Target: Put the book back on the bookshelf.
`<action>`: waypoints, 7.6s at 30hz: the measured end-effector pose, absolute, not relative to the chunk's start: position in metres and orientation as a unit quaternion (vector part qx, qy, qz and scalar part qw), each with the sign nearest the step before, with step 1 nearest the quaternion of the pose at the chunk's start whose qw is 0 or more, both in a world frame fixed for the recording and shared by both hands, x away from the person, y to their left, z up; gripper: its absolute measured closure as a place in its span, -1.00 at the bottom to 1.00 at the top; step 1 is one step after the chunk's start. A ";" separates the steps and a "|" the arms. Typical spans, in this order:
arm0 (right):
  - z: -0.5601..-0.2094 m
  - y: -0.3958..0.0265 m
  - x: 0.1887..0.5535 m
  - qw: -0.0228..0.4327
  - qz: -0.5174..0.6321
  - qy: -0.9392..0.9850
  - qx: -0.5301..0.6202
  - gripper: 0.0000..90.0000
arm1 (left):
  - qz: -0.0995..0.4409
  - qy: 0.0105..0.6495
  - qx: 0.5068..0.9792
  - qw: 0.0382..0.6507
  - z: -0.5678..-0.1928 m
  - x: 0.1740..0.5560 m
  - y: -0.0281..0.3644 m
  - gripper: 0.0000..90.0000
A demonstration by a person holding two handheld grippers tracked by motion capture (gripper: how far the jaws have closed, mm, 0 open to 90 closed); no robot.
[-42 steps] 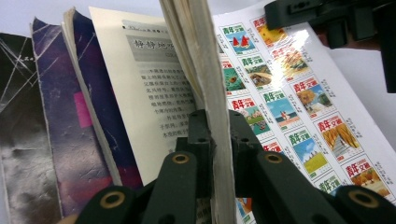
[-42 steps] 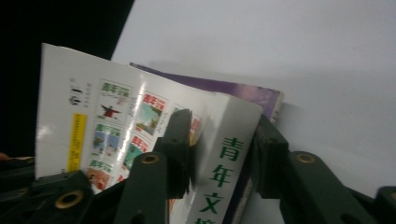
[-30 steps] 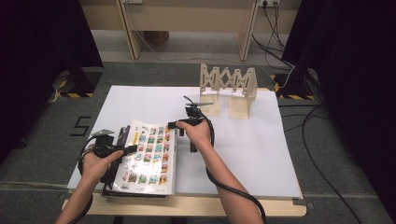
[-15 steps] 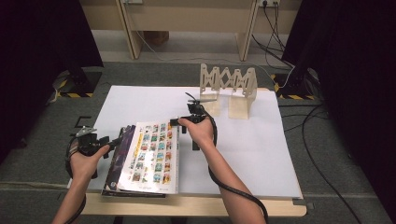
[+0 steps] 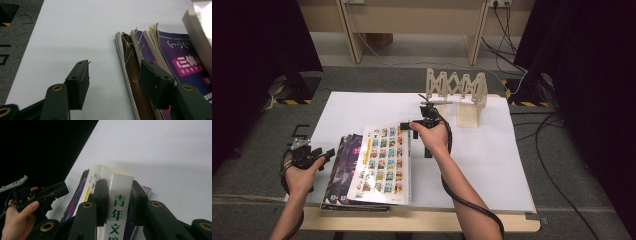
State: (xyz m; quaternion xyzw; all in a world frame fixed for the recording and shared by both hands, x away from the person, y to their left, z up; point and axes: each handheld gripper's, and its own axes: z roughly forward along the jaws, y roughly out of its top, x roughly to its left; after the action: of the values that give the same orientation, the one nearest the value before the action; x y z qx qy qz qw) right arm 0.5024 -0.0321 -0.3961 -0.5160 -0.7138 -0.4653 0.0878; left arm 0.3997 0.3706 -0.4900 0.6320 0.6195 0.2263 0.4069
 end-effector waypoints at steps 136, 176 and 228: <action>-0.251 -0.191 0.439 -0.228 -0.563 -0.623 -0.492 0.66 | 0.247 0.623 0.625 0.401 -0.504 0.393 0.371 -0.09; -0.236 -0.227 0.436 -0.302 -0.557 -0.562 -0.531 0.66 | 0.246 0.625 0.622 0.402 -0.504 0.393 0.371 -0.10; -0.248 -0.211 0.482 -0.384 -0.530 -0.538 -0.531 0.66 | 0.241 0.628 0.619 0.406 -0.504 0.393 0.373 -0.09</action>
State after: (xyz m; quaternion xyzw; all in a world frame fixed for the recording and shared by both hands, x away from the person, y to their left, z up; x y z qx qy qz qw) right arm 0.4824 -0.2107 -0.2479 -0.5313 -0.5383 -0.5298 -0.3837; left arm 0.3932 0.3727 -0.5039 0.6189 0.6279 0.2413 0.4056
